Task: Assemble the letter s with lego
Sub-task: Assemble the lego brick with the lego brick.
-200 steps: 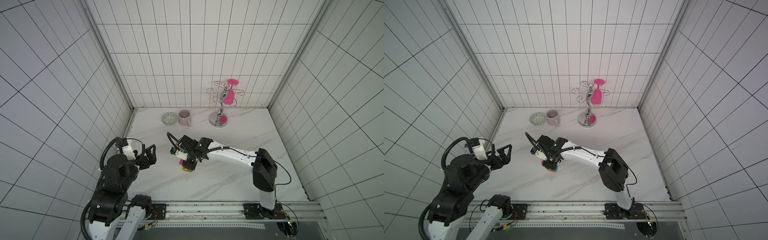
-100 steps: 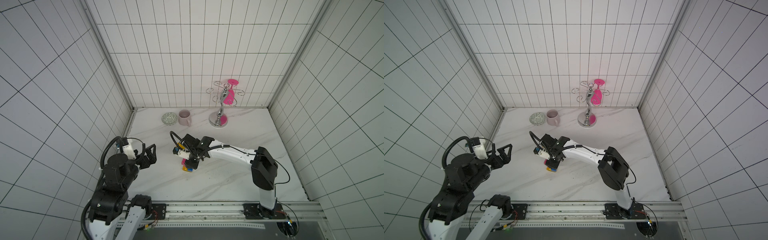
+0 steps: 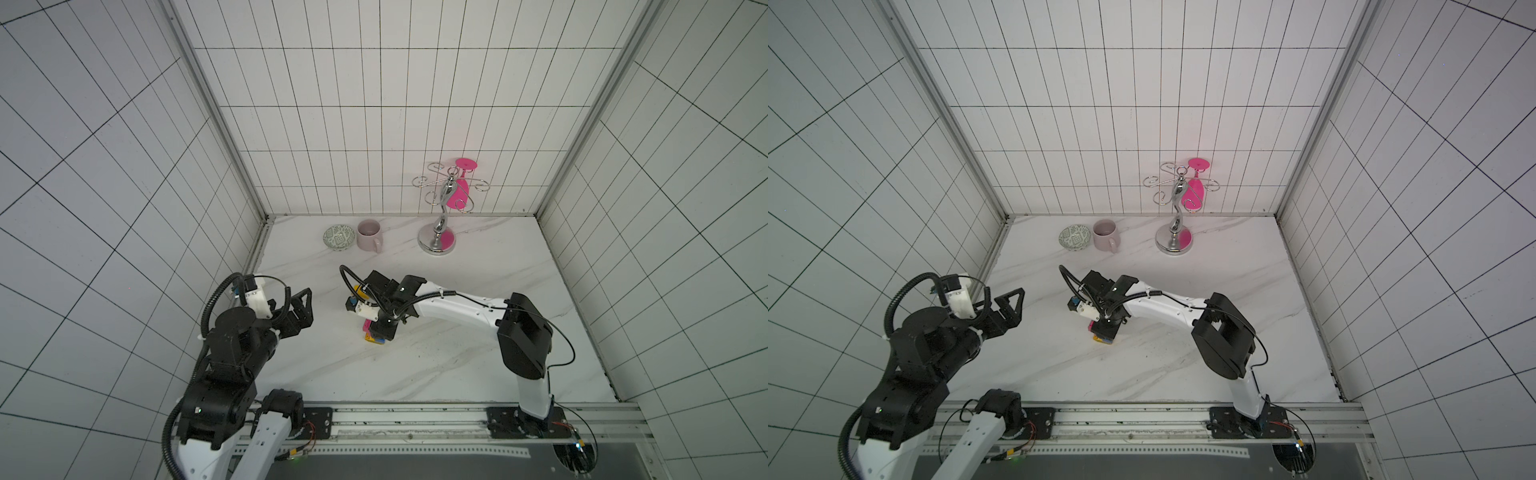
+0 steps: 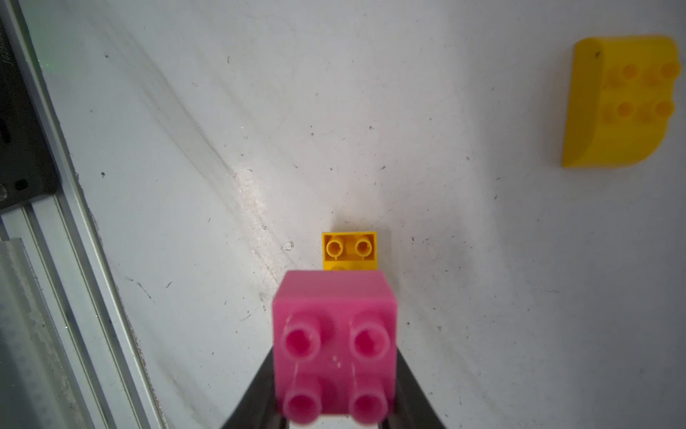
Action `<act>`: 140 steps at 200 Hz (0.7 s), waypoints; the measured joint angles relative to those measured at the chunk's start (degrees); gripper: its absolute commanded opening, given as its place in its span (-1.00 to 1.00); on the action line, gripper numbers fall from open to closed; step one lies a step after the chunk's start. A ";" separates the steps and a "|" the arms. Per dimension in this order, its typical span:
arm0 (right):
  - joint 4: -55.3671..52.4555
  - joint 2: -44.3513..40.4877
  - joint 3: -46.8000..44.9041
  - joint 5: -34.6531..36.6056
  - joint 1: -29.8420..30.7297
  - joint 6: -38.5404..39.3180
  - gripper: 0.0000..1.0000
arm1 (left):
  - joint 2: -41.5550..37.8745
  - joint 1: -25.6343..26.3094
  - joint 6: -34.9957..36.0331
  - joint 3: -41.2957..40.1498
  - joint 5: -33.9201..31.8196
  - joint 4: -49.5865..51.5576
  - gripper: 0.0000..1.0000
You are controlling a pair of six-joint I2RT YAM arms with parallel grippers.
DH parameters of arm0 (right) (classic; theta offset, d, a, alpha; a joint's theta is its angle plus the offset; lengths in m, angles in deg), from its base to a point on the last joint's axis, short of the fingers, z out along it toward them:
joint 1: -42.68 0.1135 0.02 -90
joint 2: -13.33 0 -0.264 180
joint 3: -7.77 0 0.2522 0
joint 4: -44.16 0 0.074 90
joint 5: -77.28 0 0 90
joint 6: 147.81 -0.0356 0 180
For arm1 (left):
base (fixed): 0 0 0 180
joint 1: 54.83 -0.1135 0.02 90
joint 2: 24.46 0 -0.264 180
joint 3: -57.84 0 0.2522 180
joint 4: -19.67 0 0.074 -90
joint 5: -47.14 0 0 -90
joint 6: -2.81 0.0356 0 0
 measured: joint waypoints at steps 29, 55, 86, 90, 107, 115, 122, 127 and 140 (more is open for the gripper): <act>0.04 0.15 -0.70 0.00 0.00 0.02 -0.79 | 0.00 0.00 0.00 -0.39 0.00 -0.02 0.98; 0.07 0.70 -0.85 0.11 0.00 0.04 -0.78 | 0.00 0.00 0.00 -0.50 0.00 -0.04 0.98; 0.15 1.07 -0.85 0.11 0.00 0.04 -0.78 | 0.00 0.00 0.00 -0.50 0.00 -0.09 0.98; 0.17 1.11 -0.85 0.11 0.00 0.04 -0.78 | 0.00 0.00 -0.02 -0.50 0.00 -0.09 0.98; 0.37 1.11 -0.85 0.11 0.00 0.07 -0.78 | 0.00 0.00 0.00 -0.50 0.00 -0.13 0.98; 0.44 1.14 -0.85 0.11 0.00 0.07 -0.79 | 0.00 0.00 0.00 -0.50 0.00 -0.13 0.98; 0.48 1.14 -0.85 0.13 0.00 0.07 -0.78 | 0.00 0.00 -0.02 -0.50 0.00 -0.15 0.98; 0.50 1.16 -0.85 0.15 0.00 0.09 -0.79 | 0.00 0.00 -0.02 -0.50 0.00 -0.15 0.98; 0.63 1.16 -0.85 0.39 0.00 0.22 -0.79 | 0.00 0.00 -0.02 -0.50 0.00 -0.15 0.98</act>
